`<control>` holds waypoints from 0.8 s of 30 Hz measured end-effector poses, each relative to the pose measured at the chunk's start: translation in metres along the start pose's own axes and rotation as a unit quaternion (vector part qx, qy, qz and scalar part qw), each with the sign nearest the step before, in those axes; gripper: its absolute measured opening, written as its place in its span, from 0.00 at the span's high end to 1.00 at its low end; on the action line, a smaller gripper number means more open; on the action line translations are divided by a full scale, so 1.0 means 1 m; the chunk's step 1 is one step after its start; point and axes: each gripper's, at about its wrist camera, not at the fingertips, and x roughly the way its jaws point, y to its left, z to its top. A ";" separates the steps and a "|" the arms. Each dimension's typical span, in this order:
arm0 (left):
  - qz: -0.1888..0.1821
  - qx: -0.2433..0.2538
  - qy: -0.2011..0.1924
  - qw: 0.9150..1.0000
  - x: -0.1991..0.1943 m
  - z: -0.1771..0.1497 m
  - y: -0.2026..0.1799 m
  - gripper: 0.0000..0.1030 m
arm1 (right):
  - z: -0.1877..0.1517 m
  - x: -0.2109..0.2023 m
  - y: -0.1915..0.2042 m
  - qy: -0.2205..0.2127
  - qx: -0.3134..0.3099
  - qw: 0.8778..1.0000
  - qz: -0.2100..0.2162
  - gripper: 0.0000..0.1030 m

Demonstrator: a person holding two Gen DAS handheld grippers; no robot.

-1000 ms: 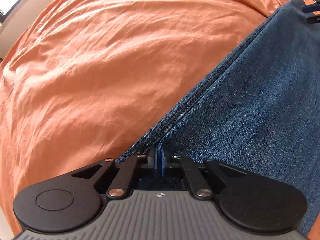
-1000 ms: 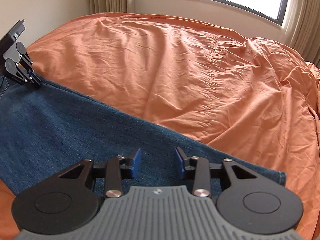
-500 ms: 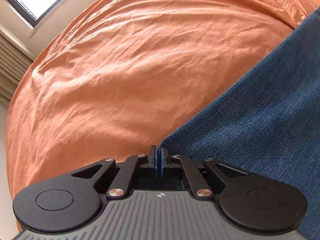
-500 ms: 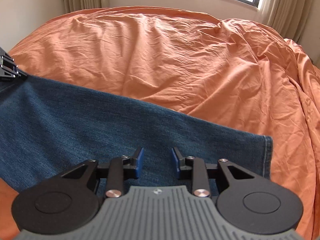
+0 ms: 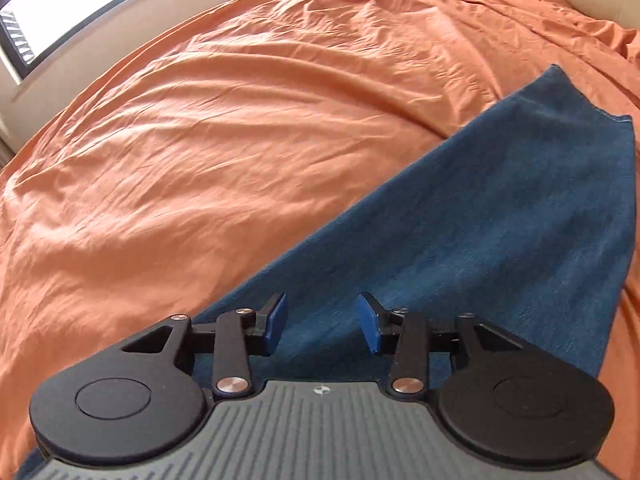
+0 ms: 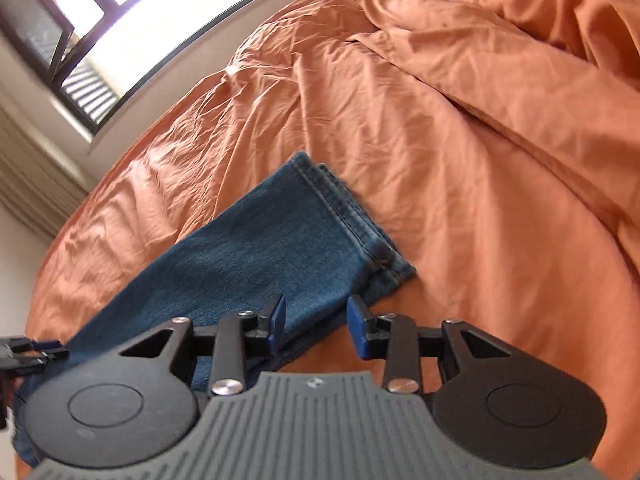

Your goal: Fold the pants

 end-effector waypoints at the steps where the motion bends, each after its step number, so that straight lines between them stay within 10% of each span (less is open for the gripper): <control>1: -0.012 0.001 0.000 1.000 0.005 0.004 -0.010 0.55 | -0.002 0.001 -0.009 -0.003 0.028 1.000 0.009 0.60; 8: -0.038 -0.031 -0.001 0.999 0.047 0.033 -0.054 0.61 | -0.001 0.036 -0.053 -0.021 0.150 0.987 0.054 0.61; 10: -0.045 -0.043 -0.008 0.998 0.054 0.039 -0.057 0.61 | 0.005 0.040 -0.060 -0.029 0.167 0.983 0.064 0.87; 15: -0.057 -0.068 -0.022 0.996 0.071 0.059 -0.064 0.64 | 0.015 0.019 -0.033 -0.091 0.043 0.991 0.088 0.97; 24: -0.019 -0.060 -0.026 0.998 0.101 0.089 -0.084 0.65 | 0.011 0.051 -0.056 -0.047 0.079 0.994 0.050 0.98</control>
